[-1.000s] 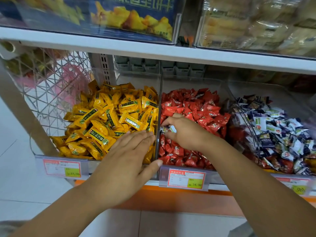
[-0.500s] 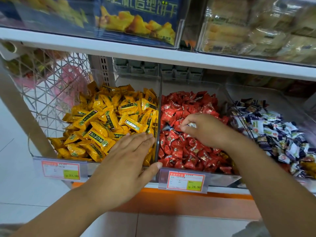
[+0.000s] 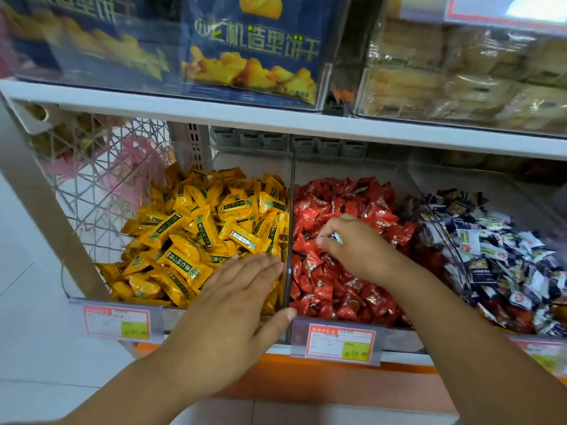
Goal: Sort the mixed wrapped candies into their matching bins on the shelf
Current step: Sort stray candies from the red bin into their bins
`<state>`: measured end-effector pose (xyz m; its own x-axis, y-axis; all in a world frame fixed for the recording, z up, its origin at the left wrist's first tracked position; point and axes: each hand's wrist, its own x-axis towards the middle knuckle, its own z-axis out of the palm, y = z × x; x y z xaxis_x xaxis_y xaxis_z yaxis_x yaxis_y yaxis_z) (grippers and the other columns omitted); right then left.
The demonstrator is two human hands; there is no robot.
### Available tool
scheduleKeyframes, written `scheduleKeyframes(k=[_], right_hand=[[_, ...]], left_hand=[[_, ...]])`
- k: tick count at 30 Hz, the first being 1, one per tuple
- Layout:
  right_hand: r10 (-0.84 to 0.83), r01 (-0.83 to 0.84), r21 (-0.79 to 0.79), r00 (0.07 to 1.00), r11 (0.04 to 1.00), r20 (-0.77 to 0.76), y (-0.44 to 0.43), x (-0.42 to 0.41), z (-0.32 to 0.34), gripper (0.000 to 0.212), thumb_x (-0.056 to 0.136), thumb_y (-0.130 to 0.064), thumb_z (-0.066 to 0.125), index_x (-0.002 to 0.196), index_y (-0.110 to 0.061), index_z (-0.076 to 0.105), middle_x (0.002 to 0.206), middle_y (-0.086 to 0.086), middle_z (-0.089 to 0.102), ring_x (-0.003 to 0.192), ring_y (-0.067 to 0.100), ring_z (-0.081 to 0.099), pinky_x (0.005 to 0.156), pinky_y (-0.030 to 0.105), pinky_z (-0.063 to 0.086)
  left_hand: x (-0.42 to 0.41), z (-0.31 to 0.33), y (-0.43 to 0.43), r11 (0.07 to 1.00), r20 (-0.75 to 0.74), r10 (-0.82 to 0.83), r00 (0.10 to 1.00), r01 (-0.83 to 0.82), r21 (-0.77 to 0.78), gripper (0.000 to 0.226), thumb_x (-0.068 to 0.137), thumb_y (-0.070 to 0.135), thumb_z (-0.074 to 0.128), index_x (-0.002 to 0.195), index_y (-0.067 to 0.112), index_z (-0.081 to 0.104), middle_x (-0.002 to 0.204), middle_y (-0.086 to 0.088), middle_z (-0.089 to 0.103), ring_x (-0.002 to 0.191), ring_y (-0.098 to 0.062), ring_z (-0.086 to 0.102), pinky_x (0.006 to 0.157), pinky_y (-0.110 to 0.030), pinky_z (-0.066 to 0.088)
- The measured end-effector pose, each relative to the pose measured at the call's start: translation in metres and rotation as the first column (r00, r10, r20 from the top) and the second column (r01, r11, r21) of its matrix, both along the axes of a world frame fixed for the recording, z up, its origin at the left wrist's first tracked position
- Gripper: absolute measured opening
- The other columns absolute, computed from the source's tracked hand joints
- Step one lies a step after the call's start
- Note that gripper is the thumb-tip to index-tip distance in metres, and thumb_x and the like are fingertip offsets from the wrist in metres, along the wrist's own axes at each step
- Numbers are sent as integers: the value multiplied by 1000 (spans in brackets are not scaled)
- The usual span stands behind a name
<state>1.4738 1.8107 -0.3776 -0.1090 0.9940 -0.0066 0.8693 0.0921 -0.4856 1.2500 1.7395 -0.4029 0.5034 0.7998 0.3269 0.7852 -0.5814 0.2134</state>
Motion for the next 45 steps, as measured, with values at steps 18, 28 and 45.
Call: scheduleKeyframes(k=[18,28,45], right_hand=[[49,-43,-105,997,994,53,1,-10,5,31,96,-34,56,126,-32,60,127,-3,60,109,14,57,90,31,47],[65,-56,-105,994,993,86,12,-12,-3,16,92,-35,62,103,-28,72,90,-13,65,86,13,61,77,30,51],[-131,140,174,989,975,-65,-37,25,34,8,90,-37,63,95,-34,69,79,-13,61,76,7,58,69,27,45]], left_hand=[[-3,4,-3,999,-8,-16,1000,16,-43,62,96,58,28,134,17,54,137,3,56,129,-8,36,114,-22,8],[-2,6,-2,998,-15,-19,1000,18,-61,63,96,59,28,135,16,54,138,3,55,130,-8,35,114,-21,6],[4,6,1,993,111,50,993,-38,-111,82,82,73,17,150,29,28,144,20,31,134,0,16,112,-21,7]])
